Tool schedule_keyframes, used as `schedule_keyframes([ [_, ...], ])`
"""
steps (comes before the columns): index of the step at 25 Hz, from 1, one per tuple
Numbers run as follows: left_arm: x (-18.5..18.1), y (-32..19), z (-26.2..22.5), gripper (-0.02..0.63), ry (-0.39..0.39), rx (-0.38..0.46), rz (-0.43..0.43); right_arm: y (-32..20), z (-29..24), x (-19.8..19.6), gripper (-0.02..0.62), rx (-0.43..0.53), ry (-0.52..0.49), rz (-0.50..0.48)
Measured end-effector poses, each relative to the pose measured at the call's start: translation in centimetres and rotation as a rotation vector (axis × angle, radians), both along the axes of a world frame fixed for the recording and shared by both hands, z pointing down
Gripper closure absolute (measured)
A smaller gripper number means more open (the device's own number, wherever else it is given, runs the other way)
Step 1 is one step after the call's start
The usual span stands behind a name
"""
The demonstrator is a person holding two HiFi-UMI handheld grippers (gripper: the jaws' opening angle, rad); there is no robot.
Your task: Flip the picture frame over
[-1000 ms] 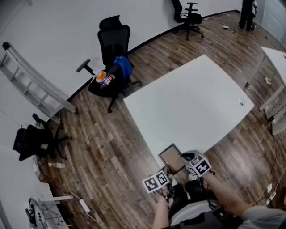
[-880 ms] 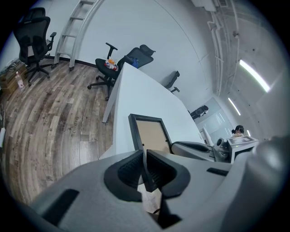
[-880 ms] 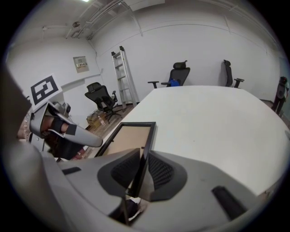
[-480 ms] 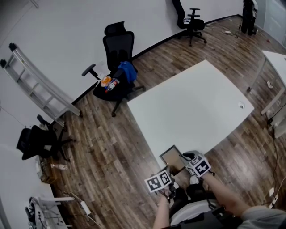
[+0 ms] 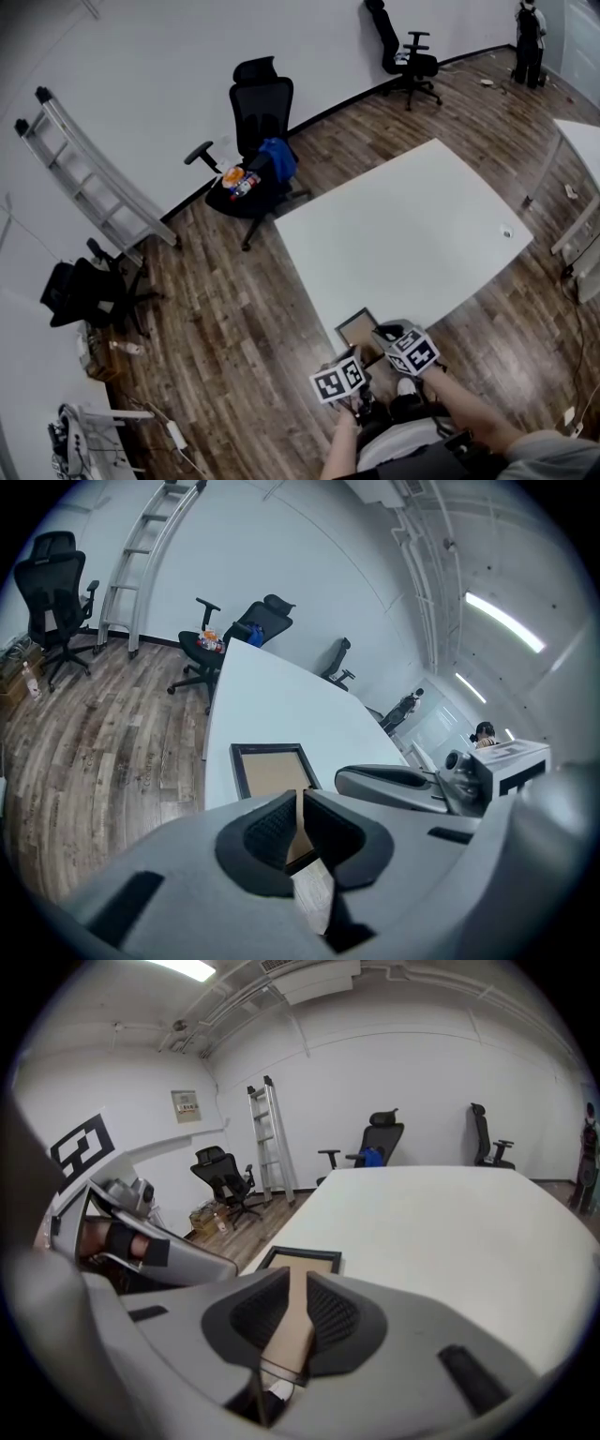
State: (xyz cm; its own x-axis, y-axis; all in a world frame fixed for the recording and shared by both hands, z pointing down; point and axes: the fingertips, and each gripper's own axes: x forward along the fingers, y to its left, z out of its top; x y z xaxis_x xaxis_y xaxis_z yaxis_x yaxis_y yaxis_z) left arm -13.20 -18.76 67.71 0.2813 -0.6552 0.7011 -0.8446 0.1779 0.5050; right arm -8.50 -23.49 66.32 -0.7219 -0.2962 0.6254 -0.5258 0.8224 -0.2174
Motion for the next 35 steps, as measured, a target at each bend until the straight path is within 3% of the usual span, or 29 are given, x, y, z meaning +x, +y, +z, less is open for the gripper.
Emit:
schedule_keyframes([
  [10,0.0,-0.4,-3.4,0.603,-0.116,0.134,-0.062,1.0,-2.9,-0.4,0.584,0.070,-0.082,-0.026],
  [21,-0.1,0.0,-6.4,0.603,-0.236,0.252,-0.107,1.5,-5.4,-1.0,0.588,0.093,-0.180,-0.025],
  [31,-0.2,0.6,-7.6,0.603,-0.302,0.297,-0.116,1.8,-7.4,-1.1,0.588,0.167,-0.234,-0.019],
  [35,-0.7,0.6,-8.3,0.603,-0.357,0.344,-0.130,1.7,-7.9,-1.2,0.588,0.155,-0.272,0.006],
])
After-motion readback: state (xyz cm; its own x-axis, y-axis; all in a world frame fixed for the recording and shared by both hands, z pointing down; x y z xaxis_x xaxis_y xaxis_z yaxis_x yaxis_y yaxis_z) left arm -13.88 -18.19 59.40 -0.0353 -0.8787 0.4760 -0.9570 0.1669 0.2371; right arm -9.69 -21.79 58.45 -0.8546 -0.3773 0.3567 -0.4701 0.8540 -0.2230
